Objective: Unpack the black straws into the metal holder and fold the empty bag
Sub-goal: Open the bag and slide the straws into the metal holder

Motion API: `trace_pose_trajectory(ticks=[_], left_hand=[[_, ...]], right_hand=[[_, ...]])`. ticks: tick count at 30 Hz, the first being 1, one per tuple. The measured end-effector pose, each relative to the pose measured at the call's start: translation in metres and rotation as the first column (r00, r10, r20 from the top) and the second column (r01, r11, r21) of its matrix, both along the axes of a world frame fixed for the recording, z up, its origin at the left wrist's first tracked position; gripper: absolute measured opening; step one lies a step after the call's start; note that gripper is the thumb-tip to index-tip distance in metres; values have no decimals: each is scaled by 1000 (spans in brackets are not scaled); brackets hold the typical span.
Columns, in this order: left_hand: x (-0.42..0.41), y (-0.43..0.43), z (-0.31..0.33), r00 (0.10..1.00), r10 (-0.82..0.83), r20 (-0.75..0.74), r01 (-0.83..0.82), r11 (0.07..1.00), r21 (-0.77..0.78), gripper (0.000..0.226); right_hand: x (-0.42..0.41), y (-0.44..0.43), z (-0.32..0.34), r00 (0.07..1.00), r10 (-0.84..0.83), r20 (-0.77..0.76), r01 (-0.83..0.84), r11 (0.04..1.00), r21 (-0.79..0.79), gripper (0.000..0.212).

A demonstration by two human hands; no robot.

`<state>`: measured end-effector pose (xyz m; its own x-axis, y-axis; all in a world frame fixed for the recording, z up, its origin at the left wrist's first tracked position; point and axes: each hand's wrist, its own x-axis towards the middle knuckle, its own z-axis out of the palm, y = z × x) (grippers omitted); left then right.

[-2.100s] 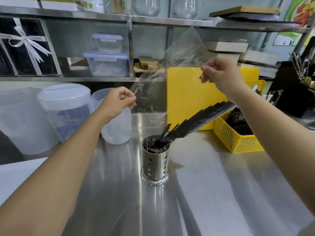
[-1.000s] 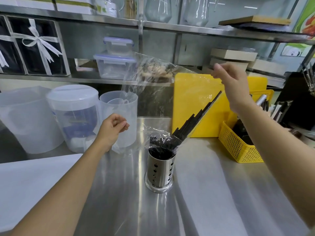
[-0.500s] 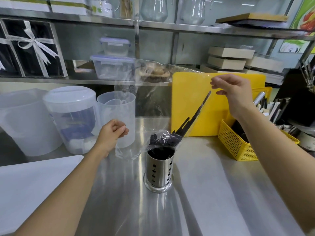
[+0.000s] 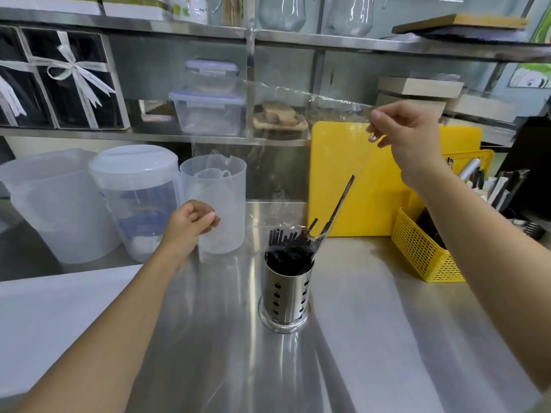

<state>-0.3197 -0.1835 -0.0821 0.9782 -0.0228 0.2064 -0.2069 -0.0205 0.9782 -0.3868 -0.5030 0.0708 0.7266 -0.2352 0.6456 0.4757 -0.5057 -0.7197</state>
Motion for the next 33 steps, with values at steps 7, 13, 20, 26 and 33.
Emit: trace_pose_trajectory(ticks=[7, 13, 20, 26, 33], left_hand=[[-6, 4, 6, 997, 50, 67, -51, 999, 18, 21], [-6, 8, 14, 997, 65, 31, -64, 997, -35, 23], [-3, 10, 21, 998, 53, 39, -52, 998, -22, 24], [2, 9, 29, 987, 77, 138, -90, 992, 92, 29], [9, 5, 37, 973, 165, 162, -192, 967, 170, 28]], right_hand=[[7, 11, 6, 997, 15, 75, -9, 997, -72, 7], [13, 9, 17, 996, 9, 89, 5, 988, -156, 10], [14, 11, 21, 992, -41, 119, 69, 969, -238, 19], [15, 9, 20, 985, -56, 166, 89, 975, -202, 7], [17, 8, 18, 988, -50, 146, 78, 977, -197, 15]])
